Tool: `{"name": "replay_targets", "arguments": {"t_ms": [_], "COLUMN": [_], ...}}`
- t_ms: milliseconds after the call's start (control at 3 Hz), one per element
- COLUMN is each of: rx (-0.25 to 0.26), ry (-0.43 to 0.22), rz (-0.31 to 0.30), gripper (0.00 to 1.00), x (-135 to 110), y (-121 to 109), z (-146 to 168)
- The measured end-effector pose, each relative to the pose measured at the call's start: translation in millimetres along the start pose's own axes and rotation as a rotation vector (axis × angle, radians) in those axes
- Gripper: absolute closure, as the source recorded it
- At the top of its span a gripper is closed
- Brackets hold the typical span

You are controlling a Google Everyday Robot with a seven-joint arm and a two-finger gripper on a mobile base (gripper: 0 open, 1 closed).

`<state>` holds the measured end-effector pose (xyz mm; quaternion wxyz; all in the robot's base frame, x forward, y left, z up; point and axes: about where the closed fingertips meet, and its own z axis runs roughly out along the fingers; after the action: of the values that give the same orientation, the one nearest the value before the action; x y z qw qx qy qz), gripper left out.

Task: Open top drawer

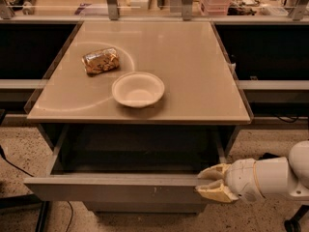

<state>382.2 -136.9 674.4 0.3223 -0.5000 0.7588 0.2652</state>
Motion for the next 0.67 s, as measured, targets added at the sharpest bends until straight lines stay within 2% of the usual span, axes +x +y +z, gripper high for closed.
{"name": "replay_targets", "arguments": {"t_ms": [333, 667], "rx": [-0.019, -0.006], "ry": [0.000, 0.012], "rz": [-0.029, -0.078], "gripper": [0.12, 0.00], "x": [-5, -19], "y": [13, 13], "z": [-9, -17]}}
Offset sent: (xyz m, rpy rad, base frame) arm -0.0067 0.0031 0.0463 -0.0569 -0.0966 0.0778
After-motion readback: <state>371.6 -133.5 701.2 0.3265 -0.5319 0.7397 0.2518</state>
